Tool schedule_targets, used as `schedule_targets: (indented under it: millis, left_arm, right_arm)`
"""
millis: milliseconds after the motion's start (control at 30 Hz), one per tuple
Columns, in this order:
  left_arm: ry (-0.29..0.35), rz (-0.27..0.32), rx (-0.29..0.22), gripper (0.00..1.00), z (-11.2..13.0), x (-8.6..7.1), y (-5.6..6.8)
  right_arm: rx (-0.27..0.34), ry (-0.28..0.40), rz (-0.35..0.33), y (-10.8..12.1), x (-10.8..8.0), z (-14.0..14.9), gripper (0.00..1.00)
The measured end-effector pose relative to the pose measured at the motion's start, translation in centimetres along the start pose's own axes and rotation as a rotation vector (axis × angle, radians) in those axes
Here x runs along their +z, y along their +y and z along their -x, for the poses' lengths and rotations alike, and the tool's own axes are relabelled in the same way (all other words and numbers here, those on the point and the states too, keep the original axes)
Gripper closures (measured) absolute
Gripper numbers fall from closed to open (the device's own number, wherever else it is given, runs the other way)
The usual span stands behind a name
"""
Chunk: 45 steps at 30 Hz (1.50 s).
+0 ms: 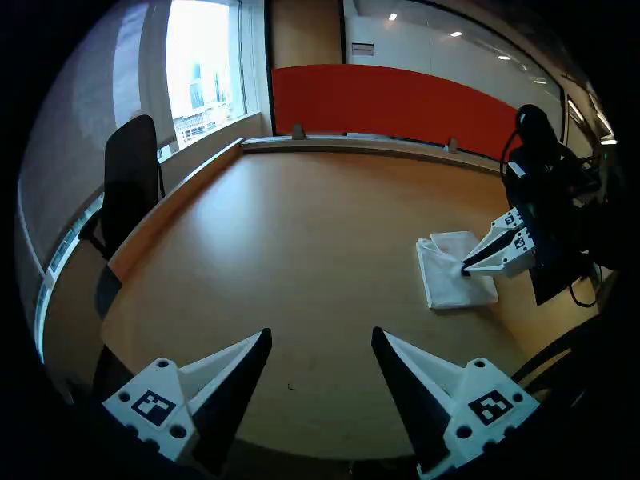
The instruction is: Fold towel
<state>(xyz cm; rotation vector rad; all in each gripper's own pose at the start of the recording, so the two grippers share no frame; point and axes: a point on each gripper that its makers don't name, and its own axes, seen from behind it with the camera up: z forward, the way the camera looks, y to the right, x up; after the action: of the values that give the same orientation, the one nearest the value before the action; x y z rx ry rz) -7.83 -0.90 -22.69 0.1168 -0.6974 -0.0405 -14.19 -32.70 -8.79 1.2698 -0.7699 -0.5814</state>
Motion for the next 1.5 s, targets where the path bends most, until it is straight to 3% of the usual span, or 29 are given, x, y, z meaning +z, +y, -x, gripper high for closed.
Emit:
schedule_targets:
  millis: [133, 267, 333, 467, 533, 1500]
  left_arm:
    - [0.002, -0.001, 0.002, 0.07, -0.1, -0.1, -0.1]
    - [0.003, -0.001, 0.002, 0.07, -0.1, -0.1, -0.2]
    - [0.003, -0.002, 0.002, 0.07, -0.1, -0.2, -0.2]
    - [0.004, -0.002, 0.002, 0.07, -0.1, -0.2, -0.3]
    - [0.005, -0.002, 0.003, 0.07, -0.1, -0.2, -0.3]
    - [0.014, 0.008, 0.027, 0.07, -0.5, 0.1, -0.1]
  right_arm:
    - [-0.004, 0.001, 0.001, 0.0, 0.0, -0.1, 0.93]
    - [-0.006, -0.002, 0.0, -0.1, -0.1, 0.0, 0.86]
    - [-0.006, -0.003, -0.002, -0.2, -0.1, 0.1, 0.76]
    - [0.0, -0.005, -0.005, -0.5, -0.3, 0.3, 0.34]
    - [0.005, -0.005, -0.001, -0.6, -0.4, 0.5, 0.25]
    - [0.118, -0.056, 0.098, -0.3, -3.2, 6.4, 0.24]
